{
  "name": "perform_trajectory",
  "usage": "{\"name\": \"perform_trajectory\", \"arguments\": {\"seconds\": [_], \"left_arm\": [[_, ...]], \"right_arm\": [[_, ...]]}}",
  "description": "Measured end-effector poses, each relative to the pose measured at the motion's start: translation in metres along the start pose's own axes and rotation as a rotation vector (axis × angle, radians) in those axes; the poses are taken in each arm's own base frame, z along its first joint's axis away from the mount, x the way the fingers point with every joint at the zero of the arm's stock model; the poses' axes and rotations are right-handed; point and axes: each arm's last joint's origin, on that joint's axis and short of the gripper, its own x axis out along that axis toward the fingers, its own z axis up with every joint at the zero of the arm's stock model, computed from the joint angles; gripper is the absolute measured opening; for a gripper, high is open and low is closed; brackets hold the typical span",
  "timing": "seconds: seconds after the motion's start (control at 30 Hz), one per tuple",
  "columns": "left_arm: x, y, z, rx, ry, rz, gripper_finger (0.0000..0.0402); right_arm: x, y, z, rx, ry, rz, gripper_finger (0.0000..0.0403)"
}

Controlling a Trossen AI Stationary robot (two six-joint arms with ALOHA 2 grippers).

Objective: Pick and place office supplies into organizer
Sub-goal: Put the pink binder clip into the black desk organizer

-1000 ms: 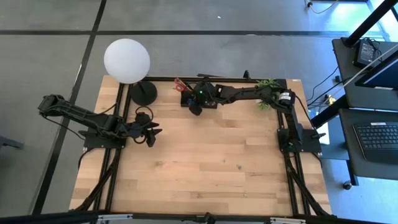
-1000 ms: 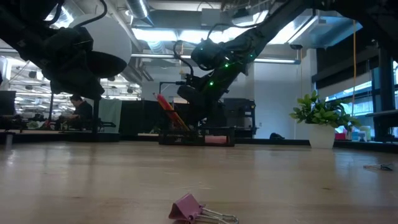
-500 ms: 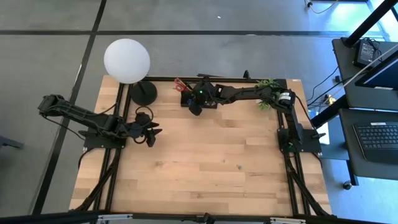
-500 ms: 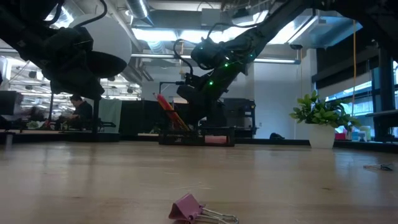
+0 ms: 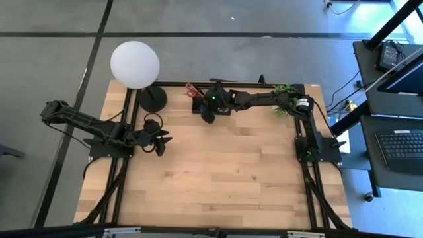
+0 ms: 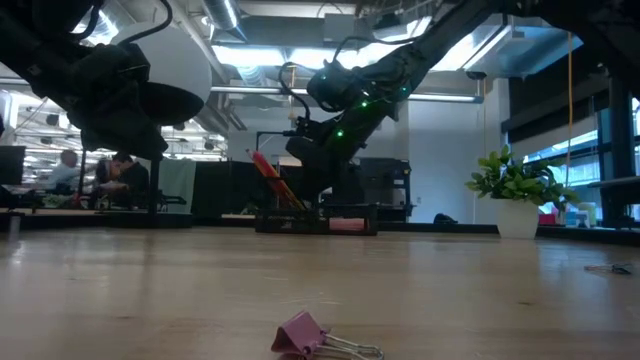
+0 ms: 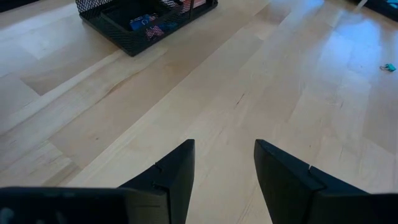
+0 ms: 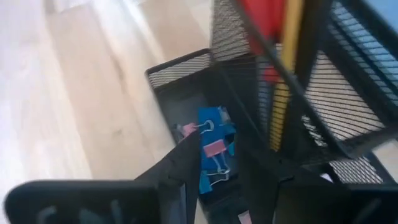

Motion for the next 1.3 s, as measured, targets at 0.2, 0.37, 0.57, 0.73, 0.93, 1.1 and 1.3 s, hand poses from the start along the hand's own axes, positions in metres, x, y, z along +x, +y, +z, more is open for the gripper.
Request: {"name": "perform_trajectory", "arguments": {"seconds": [0.2,0.37,0.57,0.73,0.93,1.1,1.3], "left_arm": [[0.0,0.0,0.0,0.0,0.0,0.0,0.0159],[0.0,0.0,0.0,0.0,0.0,0.0,0.0159],[0.0,0.0,0.0,-0.003,-0.001,-0.001,0.0159],[0.0,0.0,0.0,-0.029,-0.001,-0.001,0.0159],[0.0,0.0,0.0,-0.028,-0.001,-0.001,0.0159],[0.0,0.0,0.0,-0.027,0.002,-0.004,0.0159],[0.0,0.0,0.0,-0.026,0.007,-0.008,0.0159]], "right_arm": [[-0.005,0.017,-0.001,-0.089,0.007,0.054,0.0115],[-0.016,0.033,0.003,-0.112,-0.004,0.083,0.0162],[-0.033,0.064,0.002,-0.11,0.012,0.23,0.0205],[-0.046,0.101,-0.012,-0.169,0.111,0.416,0.0213],[-0.063,0.148,-0.036,-0.249,0.214,0.487,0.0207],[-0.081,0.189,-0.055,-0.244,0.247,0.463,0.0202],[-0.107,0.234,-0.083,-0.232,0.249,0.386,0.0201]]}}
